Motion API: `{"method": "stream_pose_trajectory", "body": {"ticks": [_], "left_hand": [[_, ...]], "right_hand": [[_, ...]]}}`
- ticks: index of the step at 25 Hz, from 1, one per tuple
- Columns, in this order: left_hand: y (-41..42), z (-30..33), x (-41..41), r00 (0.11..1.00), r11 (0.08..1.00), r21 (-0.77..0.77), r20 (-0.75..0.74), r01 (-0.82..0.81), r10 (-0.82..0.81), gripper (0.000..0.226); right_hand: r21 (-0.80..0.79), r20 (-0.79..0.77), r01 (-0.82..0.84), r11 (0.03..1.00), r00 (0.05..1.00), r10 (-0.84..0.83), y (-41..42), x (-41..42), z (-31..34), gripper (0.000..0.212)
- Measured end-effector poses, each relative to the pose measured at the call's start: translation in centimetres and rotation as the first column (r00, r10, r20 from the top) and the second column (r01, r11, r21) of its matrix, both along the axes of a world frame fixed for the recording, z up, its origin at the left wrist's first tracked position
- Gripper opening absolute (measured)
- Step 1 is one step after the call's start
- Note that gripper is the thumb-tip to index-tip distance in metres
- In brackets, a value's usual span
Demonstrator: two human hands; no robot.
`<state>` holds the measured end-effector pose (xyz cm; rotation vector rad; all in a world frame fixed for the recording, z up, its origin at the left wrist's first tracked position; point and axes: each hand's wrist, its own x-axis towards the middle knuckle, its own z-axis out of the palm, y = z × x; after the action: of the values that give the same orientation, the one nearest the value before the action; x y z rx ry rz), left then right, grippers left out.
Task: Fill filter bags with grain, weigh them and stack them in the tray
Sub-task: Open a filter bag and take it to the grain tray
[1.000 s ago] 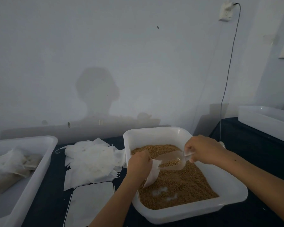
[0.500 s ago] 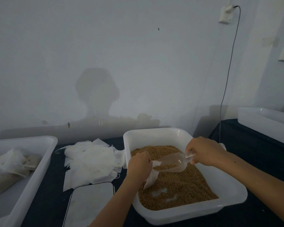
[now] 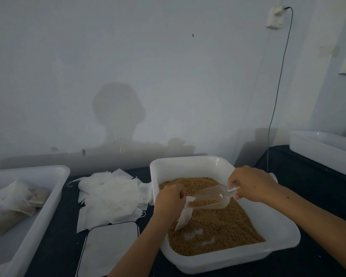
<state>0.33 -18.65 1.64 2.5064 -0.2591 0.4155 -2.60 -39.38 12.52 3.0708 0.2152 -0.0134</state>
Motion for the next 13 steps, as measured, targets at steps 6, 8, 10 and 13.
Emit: {"method": "stream_pose_trajectory", "body": {"ticks": [6,8,10,13], "left_hand": [[0.1,-0.3,0.3,1.0,0.999,-0.027,0.001,-0.03,0.03,0.013],[0.1,-0.4,0.4,0.999,0.999,0.012,-0.014,-0.037,0.037,0.013],[0.1,-0.4,0.4,0.999,0.997,0.076,-0.038,-0.033,0.036,0.01],[0.0,-0.3,0.5,0.998,0.994,0.108,-0.062,-0.023,0.03,0.009]], "right_hand": [[0.153,-0.116,0.012,0.988,0.993,0.006,-1.5,0.1,-1.3,0.029],[0.265,-0.204,0.045,0.963,0.979,0.01,-2.4,0.1,-2.4,0.025],[0.379,-0.289,0.131,0.916,0.957,-0.018,-3.0,0.2,-3.4,0.019],[0.356,-0.39,0.255,0.899,0.915,-0.105,-2.7,0.9,-5.3,0.026]]}}
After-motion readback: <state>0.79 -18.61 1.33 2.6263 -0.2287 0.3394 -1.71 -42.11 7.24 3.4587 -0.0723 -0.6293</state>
